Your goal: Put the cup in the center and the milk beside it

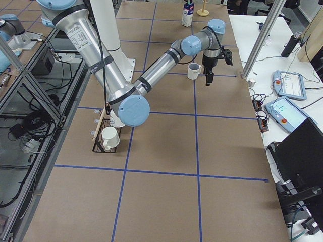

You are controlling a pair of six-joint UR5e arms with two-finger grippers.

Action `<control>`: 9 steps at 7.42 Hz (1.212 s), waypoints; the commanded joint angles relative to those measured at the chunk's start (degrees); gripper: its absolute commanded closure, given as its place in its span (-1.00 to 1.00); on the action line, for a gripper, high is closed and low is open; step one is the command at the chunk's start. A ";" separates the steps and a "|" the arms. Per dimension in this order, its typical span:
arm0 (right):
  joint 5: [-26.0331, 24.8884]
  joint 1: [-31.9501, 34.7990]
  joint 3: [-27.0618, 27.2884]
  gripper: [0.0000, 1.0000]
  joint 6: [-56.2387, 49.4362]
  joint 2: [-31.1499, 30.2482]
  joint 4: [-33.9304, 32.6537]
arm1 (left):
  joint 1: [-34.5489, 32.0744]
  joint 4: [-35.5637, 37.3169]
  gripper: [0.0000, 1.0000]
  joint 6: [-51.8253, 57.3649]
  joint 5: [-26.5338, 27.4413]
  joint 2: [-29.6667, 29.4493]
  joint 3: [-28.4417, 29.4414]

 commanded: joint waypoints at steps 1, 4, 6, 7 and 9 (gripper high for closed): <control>-0.09 -0.68 -0.09 -1.00 0.00 -0.04 0.07 | -0.01 2.55 -0.96 0.03 -0.59 0.29 -2.19; -0.18 -1.73 -0.09 -1.00 0.09 -0.04 0.07 | 0.00 2.55 -0.96 0.56 1.68 -0.68 -1.92; -0.18 -2.44 -0.18 -1.00 0.09 -0.13 0.07 | -0.09 2.55 -0.96 2.39 4.25 -0.77 -1.05; -0.09 -2.70 -0.09 -1.00 0.09 -0.30 0.07 | -0.18 2.55 -0.96 2.49 4.33 -0.77 -0.61; -0.09 -2.70 -0.26 -1.00 0.09 -0.39 0.16 | -0.09 2.54 -0.96 2.49 4.34 -0.51 0.27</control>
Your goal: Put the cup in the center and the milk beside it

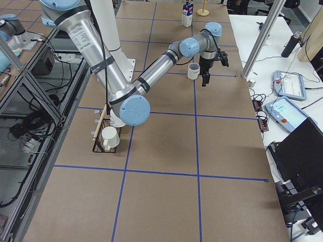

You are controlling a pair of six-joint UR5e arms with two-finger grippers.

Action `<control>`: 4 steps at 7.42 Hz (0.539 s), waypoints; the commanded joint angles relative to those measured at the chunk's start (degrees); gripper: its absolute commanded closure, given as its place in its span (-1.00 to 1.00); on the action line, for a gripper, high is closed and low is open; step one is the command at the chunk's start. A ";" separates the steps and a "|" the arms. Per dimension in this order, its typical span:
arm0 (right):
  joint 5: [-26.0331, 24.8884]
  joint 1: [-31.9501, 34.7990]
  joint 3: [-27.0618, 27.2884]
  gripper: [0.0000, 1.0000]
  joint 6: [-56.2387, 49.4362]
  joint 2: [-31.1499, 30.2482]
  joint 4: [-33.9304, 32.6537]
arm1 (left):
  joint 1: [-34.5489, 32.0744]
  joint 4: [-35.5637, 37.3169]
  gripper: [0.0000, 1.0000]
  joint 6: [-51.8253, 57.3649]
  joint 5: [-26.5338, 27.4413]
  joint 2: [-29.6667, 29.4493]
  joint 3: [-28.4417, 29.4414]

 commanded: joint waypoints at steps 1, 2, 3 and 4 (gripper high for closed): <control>0.01 -0.06 -0.10 -1.00 0.00 -0.06 0.03 | 0.02 -0.05 -0.96 0.08 0.06 -0.05 0.89; 0.01 -0.06 -0.19 -1.00 0.00 -0.06 0.12 | 0.02 -0.14 -0.96 0.26 0.06 -0.40 2.11; 0.01 -0.14 -0.10 -1.00 0.00 0.03 0.12 | 0.02 -0.23 -0.96 0.26 0.93 -1.10 3.00; 0.01 -0.15 -0.19 -1.00 0.00 0.03 0.21 | 0.02 -0.49 -0.96 0.35 2.51 -1.10 3.44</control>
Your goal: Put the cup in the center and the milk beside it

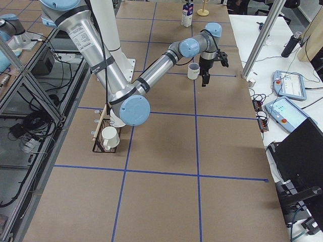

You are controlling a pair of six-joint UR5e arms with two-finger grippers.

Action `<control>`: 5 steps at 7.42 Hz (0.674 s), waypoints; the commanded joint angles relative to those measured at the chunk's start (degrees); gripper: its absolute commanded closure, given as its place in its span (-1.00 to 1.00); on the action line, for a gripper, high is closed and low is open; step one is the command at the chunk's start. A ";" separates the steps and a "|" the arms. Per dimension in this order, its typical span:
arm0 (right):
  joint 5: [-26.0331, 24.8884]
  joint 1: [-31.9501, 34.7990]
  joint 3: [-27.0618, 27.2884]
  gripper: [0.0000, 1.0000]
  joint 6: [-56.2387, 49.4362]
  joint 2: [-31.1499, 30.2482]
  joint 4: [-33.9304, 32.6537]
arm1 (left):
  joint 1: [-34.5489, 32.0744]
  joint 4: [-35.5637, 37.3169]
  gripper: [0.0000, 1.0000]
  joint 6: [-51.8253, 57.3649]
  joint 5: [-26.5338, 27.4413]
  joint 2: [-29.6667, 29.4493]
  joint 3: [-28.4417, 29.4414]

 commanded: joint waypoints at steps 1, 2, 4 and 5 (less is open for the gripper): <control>0.00 -0.03 -0.14 -1.00 0.00 -0.05 0.08 | 0.00 -0.24 -0.96 0.09 1.50 -0.29 0.99; 0.00 -0.03 -0.14 -1.00 0.00 -0.05 0.08 | 0.00 -0.24 -0.96 0.09 1.50 -0.38 0.99; -0.09 -0.03 -0.23 -1.00 -0.09 -0.14 0.08 | 0.09 -0.07 -0.96 -0.61 1.24 -0.47 0.55; -0.09 -0.03 -0.32 -1.00 -0.26 -0.31 0.16 | 0.17 0.10 -0.96 -0.70 1.06 -0.47 0.37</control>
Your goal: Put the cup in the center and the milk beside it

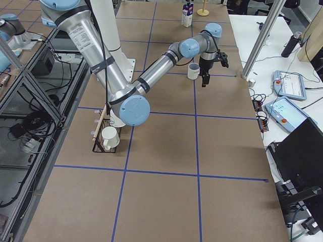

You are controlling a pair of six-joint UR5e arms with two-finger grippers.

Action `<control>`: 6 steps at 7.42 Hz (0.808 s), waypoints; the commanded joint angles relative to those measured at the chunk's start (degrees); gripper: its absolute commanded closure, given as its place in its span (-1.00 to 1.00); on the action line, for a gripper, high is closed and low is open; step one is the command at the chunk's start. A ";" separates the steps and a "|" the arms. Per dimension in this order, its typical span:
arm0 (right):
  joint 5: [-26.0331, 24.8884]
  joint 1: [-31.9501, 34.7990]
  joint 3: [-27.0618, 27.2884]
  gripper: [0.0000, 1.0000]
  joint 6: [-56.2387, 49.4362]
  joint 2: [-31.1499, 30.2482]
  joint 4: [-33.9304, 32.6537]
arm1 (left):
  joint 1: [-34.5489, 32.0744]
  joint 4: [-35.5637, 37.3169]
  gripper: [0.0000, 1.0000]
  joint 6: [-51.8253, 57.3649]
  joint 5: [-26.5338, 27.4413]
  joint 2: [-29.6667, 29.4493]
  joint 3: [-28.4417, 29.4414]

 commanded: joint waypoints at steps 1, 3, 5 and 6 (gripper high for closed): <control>-0.03 0.00 -0.08 -1.00 -0.15 -0.24 0.07 | 0.07 -0.06 -0.96 -0.13 -0.03 0.04 0.02; 0.05 0.00 -0.08 -1.00 -0.15 -0.25 0.07 | 0.25 -0.42 -0.96 0.05 0.06 0.22 0.98; -0.03 0.00 -0.17 -1.00 -0.15 -0.25 0.07 | 2.61 -0.42 -0.96 -0.04 0.06 0.22 1.16; -0.03 -0.09 -0.08 -1.00 -0.15 -0.33 0.07 | 2.71 -0.42 -0.96 0.05 0.06 0.22 1.25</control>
